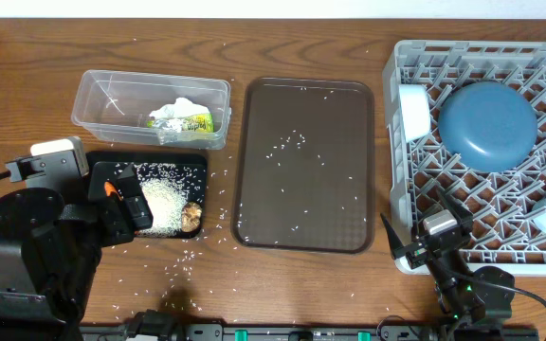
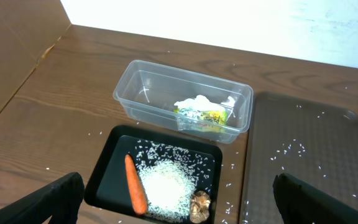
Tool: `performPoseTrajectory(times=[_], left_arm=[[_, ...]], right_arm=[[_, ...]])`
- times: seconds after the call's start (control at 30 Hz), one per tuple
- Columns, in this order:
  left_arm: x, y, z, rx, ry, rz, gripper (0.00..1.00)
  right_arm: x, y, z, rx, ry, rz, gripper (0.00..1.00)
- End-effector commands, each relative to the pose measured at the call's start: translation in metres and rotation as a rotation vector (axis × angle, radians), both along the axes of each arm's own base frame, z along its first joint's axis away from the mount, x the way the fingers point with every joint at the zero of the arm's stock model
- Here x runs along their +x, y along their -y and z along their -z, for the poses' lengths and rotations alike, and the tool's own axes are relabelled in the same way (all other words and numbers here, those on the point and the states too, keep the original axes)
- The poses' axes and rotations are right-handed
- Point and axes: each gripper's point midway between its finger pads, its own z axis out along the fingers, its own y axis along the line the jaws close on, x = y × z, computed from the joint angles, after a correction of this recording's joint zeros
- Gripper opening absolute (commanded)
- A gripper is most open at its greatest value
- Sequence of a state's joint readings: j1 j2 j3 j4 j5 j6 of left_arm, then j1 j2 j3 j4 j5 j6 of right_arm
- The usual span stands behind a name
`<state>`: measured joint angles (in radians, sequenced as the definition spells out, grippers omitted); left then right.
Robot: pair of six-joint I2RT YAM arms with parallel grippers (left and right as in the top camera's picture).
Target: Sort waste into correct bins and load items into the dishwasher rack
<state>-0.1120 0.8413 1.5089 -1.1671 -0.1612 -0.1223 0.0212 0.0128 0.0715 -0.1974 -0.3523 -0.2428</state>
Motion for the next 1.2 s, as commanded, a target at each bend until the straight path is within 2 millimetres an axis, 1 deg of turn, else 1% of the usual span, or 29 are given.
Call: performPoseTrajectory(times=[0.0, 0.07, 0.13, 0.27, 0.3, 0.37, 0.43, 0.47, 0.57, 0.7, 0.87, 1.0, 1.1, 1.17], left_arm=[[-0.001, -0.003, -0.002, 0.018, 0.004, -0.003, 0.98], [-0.001, -0.004, -0.002, 0.025, 0.003, -0.012, 0.98], [0.0, -0.006, -0.007, 0.024, 0.035, -0.021, 0.98], [0.018, 0.0, -0.019, -0.006, 0.184, -0.001, 0.98], [0.022, 0.002, -0.02, -0.012, 0.215, 0.004, 0.98], [0.03, 0.011, -0.015, -0.017, 0.279, 0.062, 0.98], [0.034, 0.02, -0.003, -0.03, 0.316, 0.109, 0.98], [0.035, 0.024, 0.006, -0.039, 0.33, 0.129, 0.98], [0.034, 0.027, 0.033, -0.049, 0.359, 0.148, 0.98], [0.028, 0.026, 0.065, -0.053, 0.419, 0.147, 0.98], [0.019, 0.02, 0.098, -0.049, 0.5, 0.126, 0.98], [0.014, 0.017, 0.127, -0.052, 0.519, 0.113, 0.98], [0.015, 0.017, 0.144, -0.054, 0.533, 0.113, 0.98], [0.021, 0.017, 0.156, -0.053, 0.521, 0.11, 0.98]], right_arm=[[-0.001, -0.004, 0.001, 0.004, 0.001, -0.02, 0.99], [-0.001, -0.004, 0.001, 0.004, 0.001, -0.02, 0.99], [-0.001, -0.004, 0.001, 0.004, 0.001, -0.02, 0.99], [-0.001, -0.004, 0.001, 0.004, 0.001, -0.02, 0.99], [-0.001, -0.004, 0.001, 0.004, 0.001, -0.02, 0.99], [-0.001, -0.004, 0.001, 0.004, 0.002, -0.02, 0.99], [-0.001, -0.004, 0.001, 0.004, 0.001, -0.02, 0.99], [-0.001, -0.004, 0.001, 0.004, 0.001, -0.02, 0.99], [-0.001, -0.004, 0.001, 0.004, 0.002, -0.02, 0.99], [-0.001, -0.004, 0.001, 0.004, 0.001, -0.02, 0.99], [-0.001, -0.004, 0.001, 0.004, 0.001, -0.02, 0.99], [-0.001, -0.004, 0.001, 0.004, 0.001, -0.02, 0.99], [-0.001, -0.004, 0.001, 0.004, 0.001, -0.02, 0.99], [-0.001, -0.004, 0.001, 0.004, 0.001, -0.02, 0.99]])
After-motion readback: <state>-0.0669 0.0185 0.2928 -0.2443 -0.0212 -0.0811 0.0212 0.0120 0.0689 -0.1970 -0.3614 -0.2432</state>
